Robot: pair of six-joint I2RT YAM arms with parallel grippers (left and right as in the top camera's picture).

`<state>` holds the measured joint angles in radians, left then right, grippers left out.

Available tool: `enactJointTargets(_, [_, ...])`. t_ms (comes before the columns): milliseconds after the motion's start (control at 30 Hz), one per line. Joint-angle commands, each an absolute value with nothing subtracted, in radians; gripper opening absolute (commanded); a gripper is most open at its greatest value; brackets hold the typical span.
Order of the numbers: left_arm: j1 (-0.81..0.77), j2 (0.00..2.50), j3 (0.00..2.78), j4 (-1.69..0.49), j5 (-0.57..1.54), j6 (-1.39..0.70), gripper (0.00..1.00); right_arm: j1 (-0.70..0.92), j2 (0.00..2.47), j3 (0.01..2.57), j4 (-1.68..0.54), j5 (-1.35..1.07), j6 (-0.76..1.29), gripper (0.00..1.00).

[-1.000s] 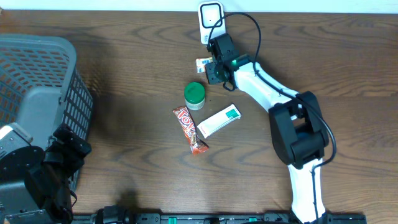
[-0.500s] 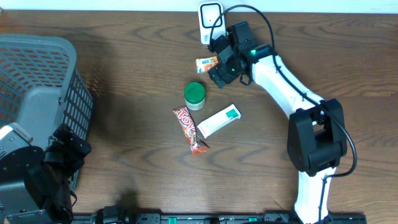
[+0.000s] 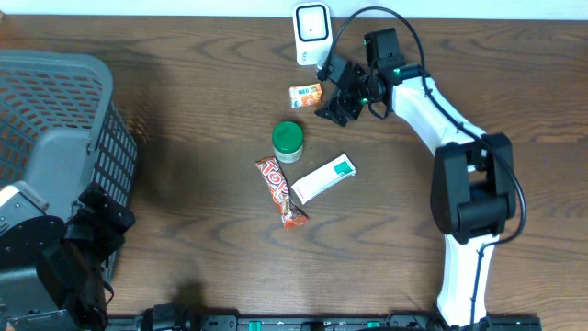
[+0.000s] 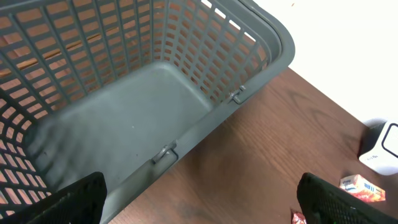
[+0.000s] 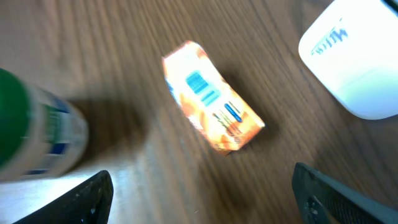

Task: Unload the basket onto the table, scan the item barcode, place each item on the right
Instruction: 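Rotate the orange box so its barcode faces the scanner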

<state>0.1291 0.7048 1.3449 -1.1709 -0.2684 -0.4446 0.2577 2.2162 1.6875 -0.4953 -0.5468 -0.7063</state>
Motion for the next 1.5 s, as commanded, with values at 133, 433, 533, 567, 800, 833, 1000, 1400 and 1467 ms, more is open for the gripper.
enactJointTargets(133, [0.134,0.704,1.345,-1.171,-0.282,-0.440,0.98,0.254,2.328,1.686,-0.355,-0.661,-0.741,0.88])
enactJointTargets(433, [0.134,0.704,1.345,-1.171,-0.282,-0.440,0.98,0.263,2.428,1.686,-0.144,-0.664,-0.596,0.83])
enactJointTargets(533, [0.134,0.704,1.345,-1.171,-0.282,-0.440,0.98,0.263,2.443,1.686,-0.149,-0.663,-0.576,0.62])
enactJointTargets(567, [0.134,0.704,1.345,-1.171,-0.282,-0.440,0.98,0.263,2.443,1.686,-0.155,-0.663,-0.571,0.53])
enactJointTargets(800, [0.134,0.704,1.345,-1.171,-0.282,-0.440,0.98,0.237,2.413,1.704,-0.166,-0.661,-0.387,0.12])
enactJointTargets(833, [0.134,0.704,1.345,-1.171,-0.282,-0.440,0.98,0.230,2.400,1.704,-0.171,-0.664,-0.362,0.09])
enactJointTargets(1000, [0.134,0.704,1.345,-1.171,-0.282,-0.440,0.98,0.191,2.285,1.704,-0.264,-0.708,-0.310,0.01])
enactJointTargets(1400, [0.134,0.704,1.345,-1.171,-0.282,-0.440,0.98,0.188,2.003,1.704,-0.783,-0.611,0.103,0.02])
enactJointTargets(1467, [0.134,0.704,1.345,-1.171,-0.282,-0.440,0.98,0.187,2.003,1.704,-0.891,-0.554,0.249,0.01])
